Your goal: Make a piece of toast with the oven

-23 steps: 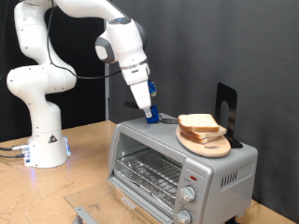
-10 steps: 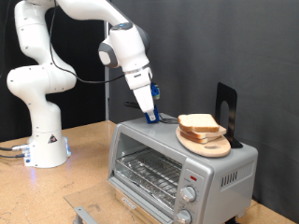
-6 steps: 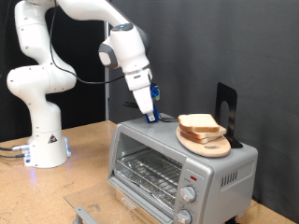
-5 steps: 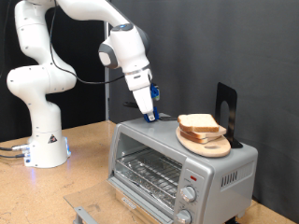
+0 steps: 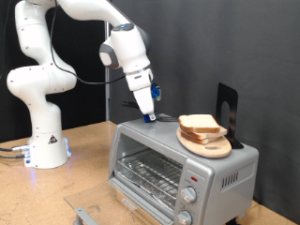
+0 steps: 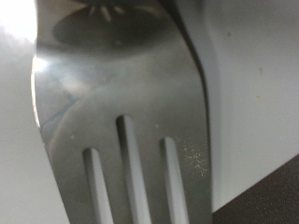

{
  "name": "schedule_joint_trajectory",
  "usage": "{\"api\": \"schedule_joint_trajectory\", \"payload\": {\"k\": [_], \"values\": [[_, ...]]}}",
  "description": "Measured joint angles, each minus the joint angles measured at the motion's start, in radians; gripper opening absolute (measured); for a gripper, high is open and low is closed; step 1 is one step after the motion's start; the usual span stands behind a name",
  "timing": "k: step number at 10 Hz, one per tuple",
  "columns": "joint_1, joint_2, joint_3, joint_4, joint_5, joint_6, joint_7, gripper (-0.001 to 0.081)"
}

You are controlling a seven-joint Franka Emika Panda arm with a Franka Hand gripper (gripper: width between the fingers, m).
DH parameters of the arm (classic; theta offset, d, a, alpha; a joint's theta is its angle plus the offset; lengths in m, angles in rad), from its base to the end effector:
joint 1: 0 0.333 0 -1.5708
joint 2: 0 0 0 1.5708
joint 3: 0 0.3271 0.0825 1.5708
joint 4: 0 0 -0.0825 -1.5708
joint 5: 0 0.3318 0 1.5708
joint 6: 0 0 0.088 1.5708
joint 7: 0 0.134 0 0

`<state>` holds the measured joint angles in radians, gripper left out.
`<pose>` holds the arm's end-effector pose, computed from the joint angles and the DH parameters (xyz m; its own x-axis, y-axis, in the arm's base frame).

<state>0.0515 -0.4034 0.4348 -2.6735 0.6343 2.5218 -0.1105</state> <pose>0.3318 0.1780 0.3946 0.9751 0.0753 0.2088 0.1333 -0.9508 -0.2797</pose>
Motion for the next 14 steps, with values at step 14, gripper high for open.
{"api": "schedule_joint_trajectory", "payload": {"k": [14], "values": [[-0.016,0.025,-0.010,0.025,0.085,0.007,-0.049,0.0805]]}}
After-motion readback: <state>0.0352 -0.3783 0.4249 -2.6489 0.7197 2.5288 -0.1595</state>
